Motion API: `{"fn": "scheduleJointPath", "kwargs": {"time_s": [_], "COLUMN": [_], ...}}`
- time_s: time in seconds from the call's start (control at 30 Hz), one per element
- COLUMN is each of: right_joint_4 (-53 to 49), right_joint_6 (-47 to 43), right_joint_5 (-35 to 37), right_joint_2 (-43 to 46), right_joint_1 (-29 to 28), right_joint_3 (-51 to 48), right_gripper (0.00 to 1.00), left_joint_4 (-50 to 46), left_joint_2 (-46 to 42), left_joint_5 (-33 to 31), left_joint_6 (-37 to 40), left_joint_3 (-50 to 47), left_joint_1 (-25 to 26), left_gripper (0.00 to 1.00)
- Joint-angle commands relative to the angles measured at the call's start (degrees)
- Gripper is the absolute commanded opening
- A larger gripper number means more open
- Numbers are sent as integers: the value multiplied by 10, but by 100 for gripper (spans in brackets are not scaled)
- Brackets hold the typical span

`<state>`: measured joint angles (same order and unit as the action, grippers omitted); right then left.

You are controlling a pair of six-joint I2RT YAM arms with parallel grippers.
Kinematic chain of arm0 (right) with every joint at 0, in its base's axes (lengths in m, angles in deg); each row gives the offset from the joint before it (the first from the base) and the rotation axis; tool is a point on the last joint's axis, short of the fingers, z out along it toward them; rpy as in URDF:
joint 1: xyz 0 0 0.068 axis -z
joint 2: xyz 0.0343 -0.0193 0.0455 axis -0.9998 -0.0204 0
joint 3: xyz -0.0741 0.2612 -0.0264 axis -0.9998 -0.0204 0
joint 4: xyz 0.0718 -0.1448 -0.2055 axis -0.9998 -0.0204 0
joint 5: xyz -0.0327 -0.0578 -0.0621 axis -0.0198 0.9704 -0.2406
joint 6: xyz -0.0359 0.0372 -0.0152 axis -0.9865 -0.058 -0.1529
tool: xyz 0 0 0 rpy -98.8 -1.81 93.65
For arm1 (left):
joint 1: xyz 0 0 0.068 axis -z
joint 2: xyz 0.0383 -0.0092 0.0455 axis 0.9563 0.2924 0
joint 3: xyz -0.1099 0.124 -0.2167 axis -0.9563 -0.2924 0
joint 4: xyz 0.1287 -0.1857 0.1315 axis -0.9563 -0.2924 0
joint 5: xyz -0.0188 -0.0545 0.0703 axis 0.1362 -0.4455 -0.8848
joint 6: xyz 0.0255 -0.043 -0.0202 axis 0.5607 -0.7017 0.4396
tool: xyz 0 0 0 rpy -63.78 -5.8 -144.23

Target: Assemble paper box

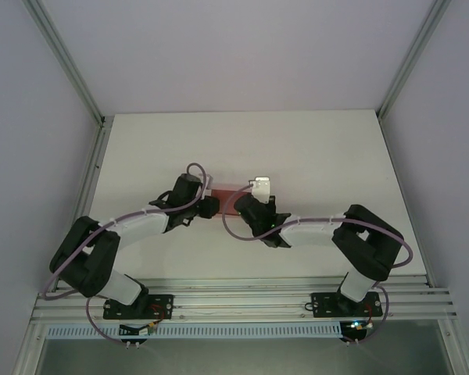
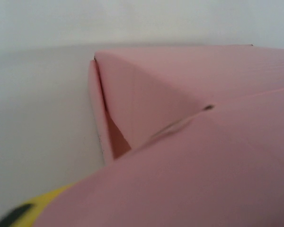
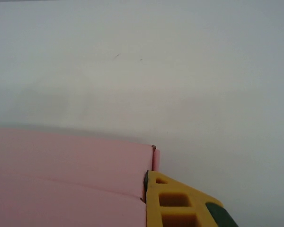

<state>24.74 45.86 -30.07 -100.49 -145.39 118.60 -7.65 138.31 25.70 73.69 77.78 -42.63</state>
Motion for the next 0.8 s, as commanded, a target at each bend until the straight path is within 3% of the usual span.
{"fn": "scheduleJointPath", "kwargs": {"time_s": [0.0,0.1,0.33,0.47,0.57,0.77], "right_joint_4": [30,47,103,139,146,128], "right_joint_6": [-11,-14,-48,-71,-82,-69], "right_joint_5": [-6,-5,-20,-44,-49,-43], "right_joint_2": [12,7,8,-1,-16,-29], "right_joint_1": [-11,-20,-32,-38,-42,-46], "right_joint_3": [-29,-48,-84,-99,-97,-87], "right_gripper": [0,0,0,3,4,6], "left_joint_4": [-62,-103,-241,-258,-227,-189], "left_joint_2": [-44,-94,-234,-228,-152,-52], "left_joint_5": [-14,-29,-131,-172,-125,-2], "left_joint_6": [-26,-44,-117,-167,-181,-154], "left_joint_3": [-11,-15,23,68,90,97], "left_joint_1": [3,4,1,-24,-54,-58], "left_gripper": [52,60,100,100,100,100]}}
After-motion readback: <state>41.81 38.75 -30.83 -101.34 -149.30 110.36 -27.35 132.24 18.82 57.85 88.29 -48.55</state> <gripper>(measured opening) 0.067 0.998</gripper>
